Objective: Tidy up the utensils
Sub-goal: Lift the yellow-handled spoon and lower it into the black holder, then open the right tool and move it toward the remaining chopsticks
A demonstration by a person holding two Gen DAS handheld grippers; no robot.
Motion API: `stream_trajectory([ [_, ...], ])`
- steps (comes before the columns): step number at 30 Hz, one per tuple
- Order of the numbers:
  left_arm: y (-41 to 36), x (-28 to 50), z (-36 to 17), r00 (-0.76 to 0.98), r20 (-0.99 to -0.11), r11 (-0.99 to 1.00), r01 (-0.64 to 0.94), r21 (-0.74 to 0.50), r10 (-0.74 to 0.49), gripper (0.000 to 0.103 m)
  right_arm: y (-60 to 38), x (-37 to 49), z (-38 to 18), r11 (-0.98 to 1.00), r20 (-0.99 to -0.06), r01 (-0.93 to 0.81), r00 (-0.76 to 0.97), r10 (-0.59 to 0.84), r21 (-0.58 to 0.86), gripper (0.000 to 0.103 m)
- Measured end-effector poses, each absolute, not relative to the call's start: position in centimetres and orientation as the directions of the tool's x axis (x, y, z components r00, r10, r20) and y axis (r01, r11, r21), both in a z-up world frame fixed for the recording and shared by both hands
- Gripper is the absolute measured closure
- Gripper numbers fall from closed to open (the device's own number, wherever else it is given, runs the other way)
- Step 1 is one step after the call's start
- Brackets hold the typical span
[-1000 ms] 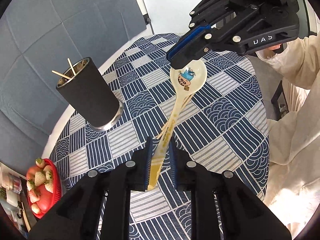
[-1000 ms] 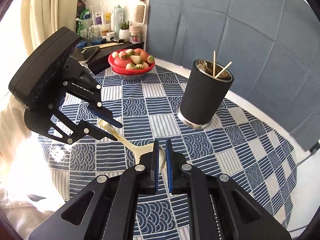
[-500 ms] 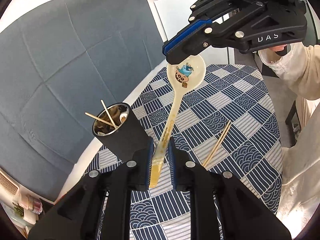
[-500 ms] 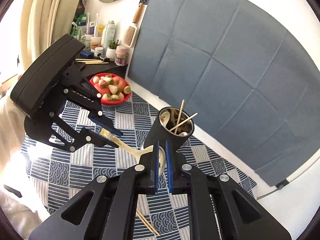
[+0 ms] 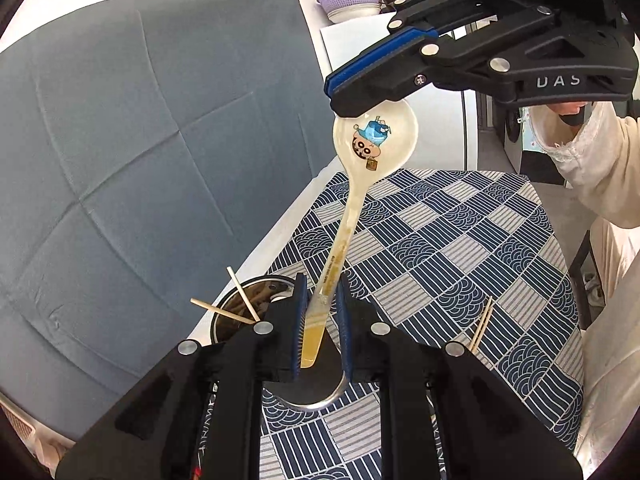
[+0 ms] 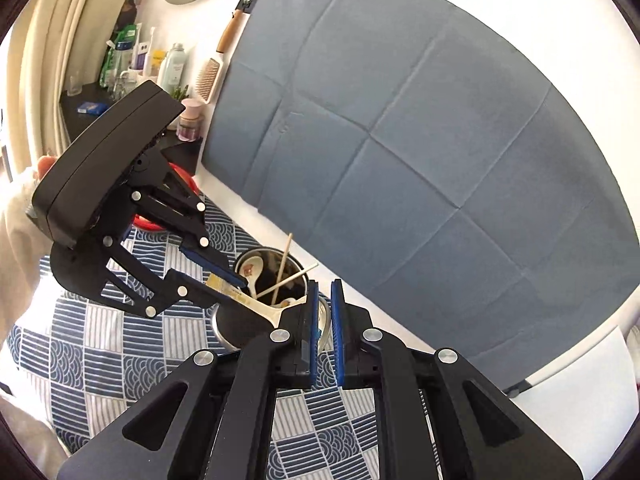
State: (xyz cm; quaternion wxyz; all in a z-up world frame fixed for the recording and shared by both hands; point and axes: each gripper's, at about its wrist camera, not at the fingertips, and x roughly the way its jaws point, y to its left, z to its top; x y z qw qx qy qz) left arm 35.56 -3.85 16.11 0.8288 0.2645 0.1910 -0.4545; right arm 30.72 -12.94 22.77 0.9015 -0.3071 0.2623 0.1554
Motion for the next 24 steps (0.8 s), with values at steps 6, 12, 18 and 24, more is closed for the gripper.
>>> stream_trajectory([
  [6, -4.6, 39.3, 15.3, 0.505, -0.562, 0.452, 0.858, 0.245, -0.655, 0.088, -12.4, 34.1, 22.5, 0.751, -0.573, -0.435, 0.814, 0.094, -0.496, 0.097],
  [12, -4.9, 43.0, 13.0, 0.465, -0.588, 0.458, 0.872, 0.175, -0.661, 0.091, -11.8, 38.0, 21.8, 0.739, -0.597, -0.445, 0.799, 0.071, -0.507, 0.099],
  [18, -4.4, 45.3, 10.6, 0.425, -0.592, 0.471, 0.878, 0.086, -0.685, 0.098, -11.2, 40.9, 19.5, 0.726, -0.649, -0.486, 0.758, 0.072, -0.487, 0.099],
  [24, -3.9, 46.2, 9.4, 0.426, -0.637, 0.485, 0.869, 0.093, -0.642, 0.099, -11.1, 43.0, 17.3, 0.742, -0.689, -0.512, 0.718, 0.095, -0.432, 0.099],
])
